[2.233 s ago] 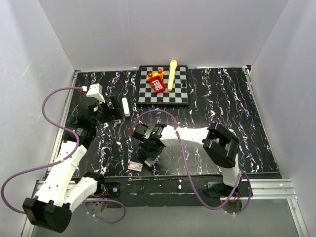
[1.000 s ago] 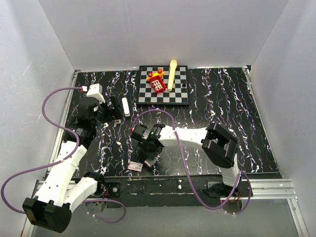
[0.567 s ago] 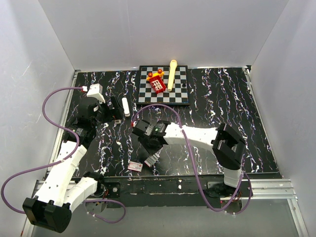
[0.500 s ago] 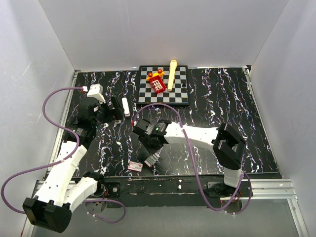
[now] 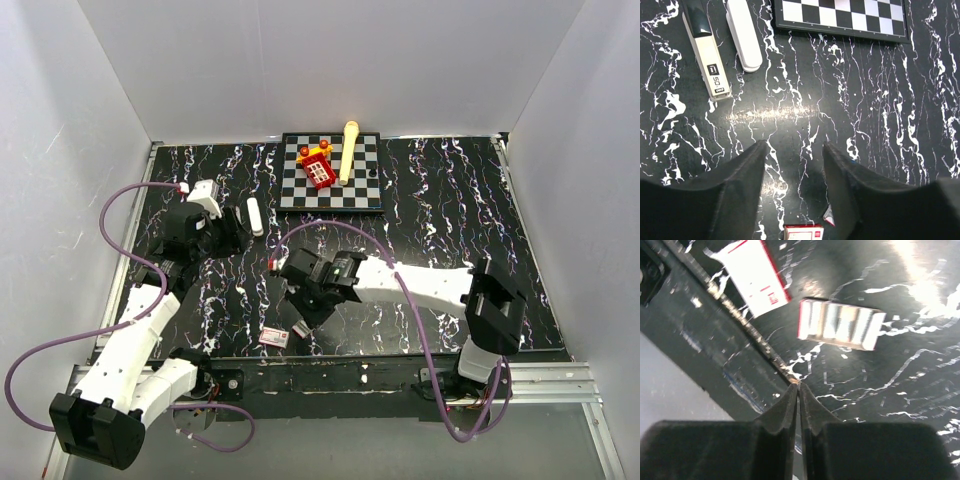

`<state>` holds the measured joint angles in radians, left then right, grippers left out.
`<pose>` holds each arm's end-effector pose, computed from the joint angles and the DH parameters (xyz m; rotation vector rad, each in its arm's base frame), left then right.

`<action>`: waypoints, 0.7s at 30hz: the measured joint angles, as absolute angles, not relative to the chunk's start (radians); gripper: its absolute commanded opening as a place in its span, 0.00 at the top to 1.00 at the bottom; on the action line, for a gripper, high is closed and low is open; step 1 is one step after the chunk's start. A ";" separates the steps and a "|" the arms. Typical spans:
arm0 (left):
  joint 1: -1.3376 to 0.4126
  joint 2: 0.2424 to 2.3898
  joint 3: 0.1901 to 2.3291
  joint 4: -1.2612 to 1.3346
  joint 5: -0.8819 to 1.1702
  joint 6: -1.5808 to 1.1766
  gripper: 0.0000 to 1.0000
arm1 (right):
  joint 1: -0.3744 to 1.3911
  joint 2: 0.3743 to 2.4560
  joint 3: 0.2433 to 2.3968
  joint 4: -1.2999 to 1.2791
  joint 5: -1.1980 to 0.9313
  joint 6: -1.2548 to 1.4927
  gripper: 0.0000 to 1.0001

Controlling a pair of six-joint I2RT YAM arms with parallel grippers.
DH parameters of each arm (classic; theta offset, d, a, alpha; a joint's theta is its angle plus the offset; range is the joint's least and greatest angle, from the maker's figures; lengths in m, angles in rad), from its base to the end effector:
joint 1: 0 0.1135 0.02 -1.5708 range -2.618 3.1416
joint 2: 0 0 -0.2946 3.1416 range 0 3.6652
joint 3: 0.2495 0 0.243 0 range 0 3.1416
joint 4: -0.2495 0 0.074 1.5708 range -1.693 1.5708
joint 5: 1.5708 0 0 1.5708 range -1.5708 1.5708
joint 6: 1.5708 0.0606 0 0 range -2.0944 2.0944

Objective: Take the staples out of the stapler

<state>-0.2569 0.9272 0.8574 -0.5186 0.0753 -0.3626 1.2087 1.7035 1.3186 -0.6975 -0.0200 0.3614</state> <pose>0.1866 -0.0537 0.3180 -0.0716 2.1890 -0.4356 0.1274 0.3398 0.2539 -1.1432 2.5184 0.5067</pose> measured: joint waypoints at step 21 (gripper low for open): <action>-0.257 0.925 0.863 -0.593 -0.014 -0.364 1.00 | 1.325 1.953 1.468 -0.620 -0.319 0.281 0.99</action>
<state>-0.2569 0.9249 0.8635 -0.5930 -0.0135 -0.3637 1.3254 1.9526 1.4681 -0.6205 -0.3187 0.2806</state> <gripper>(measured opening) 0.009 0.022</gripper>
